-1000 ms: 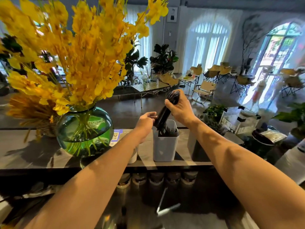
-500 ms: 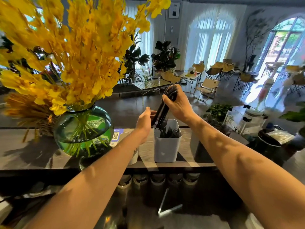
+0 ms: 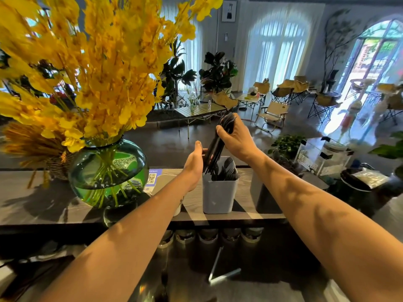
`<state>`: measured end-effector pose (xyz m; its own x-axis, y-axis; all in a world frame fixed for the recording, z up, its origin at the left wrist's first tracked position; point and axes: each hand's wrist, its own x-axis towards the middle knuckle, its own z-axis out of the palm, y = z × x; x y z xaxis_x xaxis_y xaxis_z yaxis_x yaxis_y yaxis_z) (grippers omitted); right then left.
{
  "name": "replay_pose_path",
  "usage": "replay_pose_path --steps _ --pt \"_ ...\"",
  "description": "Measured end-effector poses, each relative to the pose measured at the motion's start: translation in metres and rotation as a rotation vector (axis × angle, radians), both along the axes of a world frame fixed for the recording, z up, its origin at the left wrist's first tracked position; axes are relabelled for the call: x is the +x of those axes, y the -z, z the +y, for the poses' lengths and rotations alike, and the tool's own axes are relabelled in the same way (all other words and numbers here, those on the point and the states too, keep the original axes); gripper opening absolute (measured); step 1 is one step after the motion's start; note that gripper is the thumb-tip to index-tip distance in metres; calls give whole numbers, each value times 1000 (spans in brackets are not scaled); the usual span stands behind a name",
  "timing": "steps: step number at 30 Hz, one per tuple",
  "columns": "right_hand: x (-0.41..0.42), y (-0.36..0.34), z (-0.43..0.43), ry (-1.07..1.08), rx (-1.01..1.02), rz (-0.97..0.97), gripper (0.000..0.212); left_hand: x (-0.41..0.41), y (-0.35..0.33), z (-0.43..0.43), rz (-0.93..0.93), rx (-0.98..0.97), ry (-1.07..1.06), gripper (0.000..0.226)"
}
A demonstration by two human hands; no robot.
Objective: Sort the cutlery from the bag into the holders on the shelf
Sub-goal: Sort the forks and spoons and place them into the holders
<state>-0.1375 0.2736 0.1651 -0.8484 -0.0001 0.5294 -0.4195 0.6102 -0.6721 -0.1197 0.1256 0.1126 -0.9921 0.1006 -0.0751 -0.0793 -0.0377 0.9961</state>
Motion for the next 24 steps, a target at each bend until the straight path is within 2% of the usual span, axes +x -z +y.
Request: replay_pose_path --steps 7,14,24 --pt "-8 9 10 56 -140 -35 22 -2 1 0 4 62 -30 68" --pt "-10 15 8 49 -175 -36 19 -4 6 1 0 82 -16 68" --pt "-6 15 4 50 5 -16 25 -4 9 0 12 50 -19 68"
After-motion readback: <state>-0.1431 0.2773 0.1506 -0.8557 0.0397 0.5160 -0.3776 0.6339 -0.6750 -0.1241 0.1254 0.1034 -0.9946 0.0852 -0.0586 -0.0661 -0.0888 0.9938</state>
